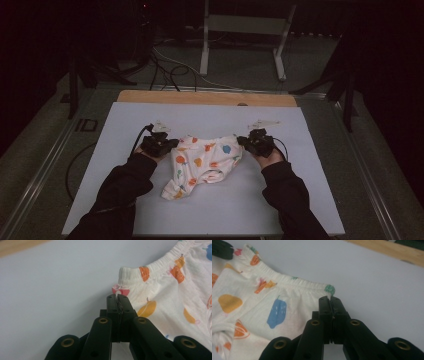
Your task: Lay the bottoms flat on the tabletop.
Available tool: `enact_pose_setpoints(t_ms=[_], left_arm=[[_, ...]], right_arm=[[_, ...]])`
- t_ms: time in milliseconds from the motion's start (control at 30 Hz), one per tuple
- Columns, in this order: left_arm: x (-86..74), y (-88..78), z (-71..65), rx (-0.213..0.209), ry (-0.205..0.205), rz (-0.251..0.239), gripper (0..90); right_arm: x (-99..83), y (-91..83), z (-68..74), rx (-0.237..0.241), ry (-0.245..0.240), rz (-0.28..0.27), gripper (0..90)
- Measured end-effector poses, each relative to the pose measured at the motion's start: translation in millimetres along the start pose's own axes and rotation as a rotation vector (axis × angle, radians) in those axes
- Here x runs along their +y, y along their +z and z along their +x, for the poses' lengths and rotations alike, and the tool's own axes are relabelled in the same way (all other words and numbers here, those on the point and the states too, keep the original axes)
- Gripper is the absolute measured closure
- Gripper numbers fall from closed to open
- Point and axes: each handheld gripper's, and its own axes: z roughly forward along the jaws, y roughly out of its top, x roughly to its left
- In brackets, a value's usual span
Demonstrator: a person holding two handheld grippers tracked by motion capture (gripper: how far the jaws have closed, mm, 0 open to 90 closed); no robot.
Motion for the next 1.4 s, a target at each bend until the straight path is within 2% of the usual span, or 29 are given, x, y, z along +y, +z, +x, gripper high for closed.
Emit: enact_pose_setpoints(t_ms=[133, 267, 400, 500, 533, 567, 633, 700, 733, 767, 833, 867, 933, 1000, 1067, 1133, 1200, 1300, 1333, 1367, 1400], left_arm=[[12.7, 0.1, 8.2, 0.022, -0.003, -0.018, 90.0], [22.6, 4.9, 18.8, 0.037, -0.036, -0.026, 90.0], [26.4, 13.2, 26.2, 0.069, -0.056, -0.010, 90.0], [25.0, 22.4, 30.1, 0.076, -0.073, 0.012, 89.7], [24.1, 25.5, 30.4, 0.071, -0.079, 0.019, 87.4], [23.2, 28.1, 30.2, 0.080, -0.073, 0.030, 78.2], [20.5, 32.0, 29.3, 0.059, -0.067, 0.046, 54.7], [17.8, 32.7, 28.0, 0.055, -0.066, 0.052, 46.1], [17.8, 32.7, 28.0, 0.055, -0.066, 0.052, 39.1], [15.5, 32.2, 27.7, 0.036, -0.084, 0.047, 36.9], [14.1, 30.0, 26.1, 0.031, -0.086, 0.032, 31.2], [13.8, 28.5, 25.6, 0.023, -0.090, 0.025, 29.0], [13.6, 26.7, 24.6, 0.020, -0.095, 0.014, 22.6], [12.9, 19.3, 21.4, -0.003, -0.089, -0.006, 14.4], [12.7, 14.0, 18.3, -0.019, -0.090, -0.025, 10.4], [12.6, 11.4, 16.6, -0.021, -0.083, -0.028, 5.4], [10.7, 2.7, 12.2, -0.047, -0.082, -0.050, 5.2], [10.0, -0.1, 10.5, -0.049, -0.080, -0.053, 4.7], [6.7, -9.3, 5.5, -0.051, -0.068, -0.065, 4.7], [6.7, -9.3, 5.5, -0.051, -0.068, -0.065, 4.7], [3.9, -14.9, 3.3, -0.055, -0.064, -0.068, 4.7]], right_arm=[[12.9, 9.3, -6.9, -0.012, 0.011, -0.009, 89.3], [28.1, 18.4, -13.0, -0.026, 0.019, -0.008, 89.2], [40.2, 28.5, -15.5, -0.035, 0.016, 0.011, 89.2], [43.0, 37.6, -16.9, -0.048, 0.026, 0.028, 87.4], [42.4, 40.5, -17.6, -0.050, 0.032, 0.032, 78.5], [41.7, 43.2, -17.9, -0.049, 0.045, 0.035, 68.0], [38.9, 46.3, -19.3, -0.052, 0.071, 0.031, 52.8], [35.9, 46.3, -21.2, -0.046, 0.097, 0.024, 41.6], [34.9, 45.4, -21.6, -0.041, 0.107, 0.015, 38.3], [33.7, 43.5, -22.2, -0.038, 0.110, 0.004, 34.6], [31.9, 39.7, -23.0, -0.032, 0.123, -0.012, 26.6], [31.1, 37.3, -23.6, -0.016, 0.132, -0.021, 23.1], [29.6, 32.6, -23.2, 0.022, 0.118, -0.030, 13.6], [28.0, 27.5, -20.7, 0.033, 0.111, -0.042, 14.5], [26.3, 22.3, -17.0, 0.042, 0.084, -0.046, 13.9], [25.5, 19.7, -15.1, 0.043, 0.072, -0.047, 13.9], [22.3, 12.3, -8.9, 0.054, 0.050, -0.058, 14.0], [19.9, 8.2, -4.7, 0.057, 0.033, -0.061, 14.0], [16.5, 3.1, -0.5, 0.062, 0.025, -0.076, 14.0], [16.5, 3.1, -0.5, 0.062, 0.025, -0.076, 14.0], [12.9, -0.6, 3.0, 0.083, 0.023, -0.082, 14.1]])
